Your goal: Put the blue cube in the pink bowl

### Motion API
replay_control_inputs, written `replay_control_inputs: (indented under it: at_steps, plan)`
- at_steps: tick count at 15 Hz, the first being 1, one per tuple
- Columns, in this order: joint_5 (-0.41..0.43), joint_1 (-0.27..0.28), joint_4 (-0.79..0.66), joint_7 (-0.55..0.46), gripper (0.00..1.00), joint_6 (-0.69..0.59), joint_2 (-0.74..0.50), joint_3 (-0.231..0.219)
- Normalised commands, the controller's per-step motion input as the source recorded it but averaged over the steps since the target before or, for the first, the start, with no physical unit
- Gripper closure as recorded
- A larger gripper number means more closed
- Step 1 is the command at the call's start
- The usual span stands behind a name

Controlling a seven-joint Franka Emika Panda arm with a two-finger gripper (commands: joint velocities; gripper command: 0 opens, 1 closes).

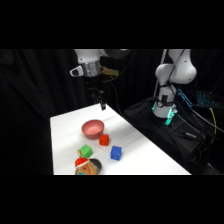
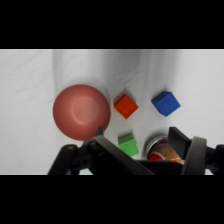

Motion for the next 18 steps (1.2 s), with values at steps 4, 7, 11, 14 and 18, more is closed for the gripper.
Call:
replay_control_inputs:
  at_steps: [4, 7, 11, 14, 18]
  plan:
    - [0.032, -0.020, 0.02, 0.05, 0.00, -0.02, -0.04, 0.036]
    - [0.066, 0.036, 0.04, 0.15, 0.00, -0.01, -0.09, 0.080]
    - [0.016, 0.101, 0.01, 0.22, 0.00, 0.02, -0.09, 0.097]
    - [-0.054, 0.125, 0.00, 0.28, 0.00, 0.05, -0.04, 0.091]
    - [-0.068, 0.119, -0.01, 0.29, 0.00, 0.12, -0.02, 0.082]
